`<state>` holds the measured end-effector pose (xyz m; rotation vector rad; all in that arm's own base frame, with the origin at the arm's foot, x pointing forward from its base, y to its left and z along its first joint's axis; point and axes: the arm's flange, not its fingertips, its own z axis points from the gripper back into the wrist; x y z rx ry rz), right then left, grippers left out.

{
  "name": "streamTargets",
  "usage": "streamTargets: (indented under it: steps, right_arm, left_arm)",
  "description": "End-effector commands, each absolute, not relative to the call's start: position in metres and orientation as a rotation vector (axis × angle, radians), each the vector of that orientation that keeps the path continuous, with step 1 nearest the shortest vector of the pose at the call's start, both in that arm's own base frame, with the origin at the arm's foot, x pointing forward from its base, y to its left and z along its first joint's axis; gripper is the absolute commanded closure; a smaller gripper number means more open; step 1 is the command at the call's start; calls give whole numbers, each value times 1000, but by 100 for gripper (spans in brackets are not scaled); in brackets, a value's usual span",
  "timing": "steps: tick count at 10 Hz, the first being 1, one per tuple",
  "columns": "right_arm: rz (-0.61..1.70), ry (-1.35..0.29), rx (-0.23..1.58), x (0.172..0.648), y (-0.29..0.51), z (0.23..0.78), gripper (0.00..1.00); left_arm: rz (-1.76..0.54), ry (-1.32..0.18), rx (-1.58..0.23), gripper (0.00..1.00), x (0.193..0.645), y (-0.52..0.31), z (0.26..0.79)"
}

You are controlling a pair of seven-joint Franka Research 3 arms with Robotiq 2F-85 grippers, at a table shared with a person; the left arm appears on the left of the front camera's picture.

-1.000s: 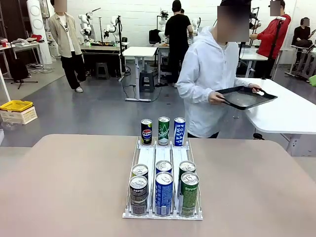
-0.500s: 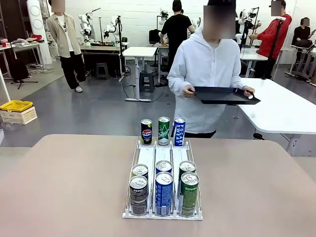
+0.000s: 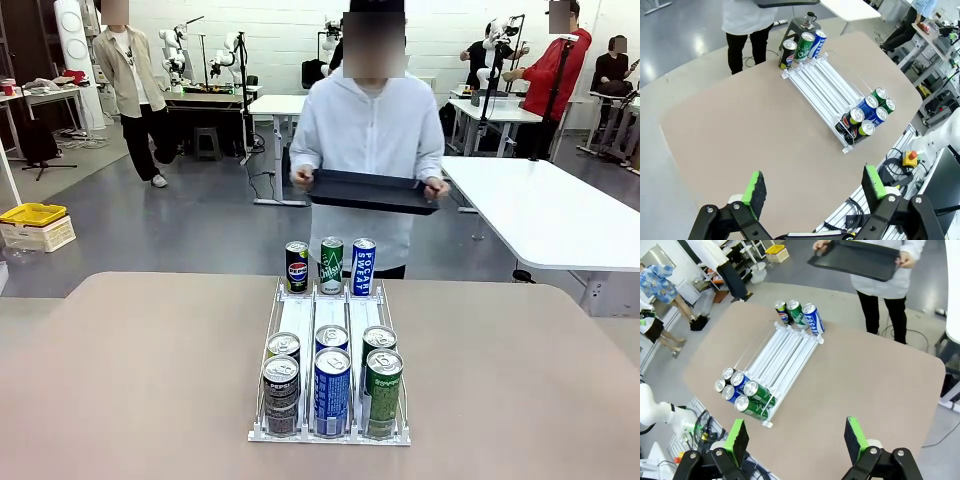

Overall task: Retrieve and hand over the desired beverage to the person.
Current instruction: Pick up a can of the same type that the person held from the Automatic Can Dispenser.

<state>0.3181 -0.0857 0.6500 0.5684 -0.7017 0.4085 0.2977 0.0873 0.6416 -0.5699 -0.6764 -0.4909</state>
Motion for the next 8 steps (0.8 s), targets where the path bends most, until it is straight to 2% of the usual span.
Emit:
streamTargets:
  steps: [1,8]
  right_arm:
    - [421,-703,592,320,-86,649,0]
    - [421,-703,592,320,-86,649,0]
  left_arm:
    - [-513,-686,-573,0,297,89,641]
    - [-513,-686,-573,0,297,89,641]
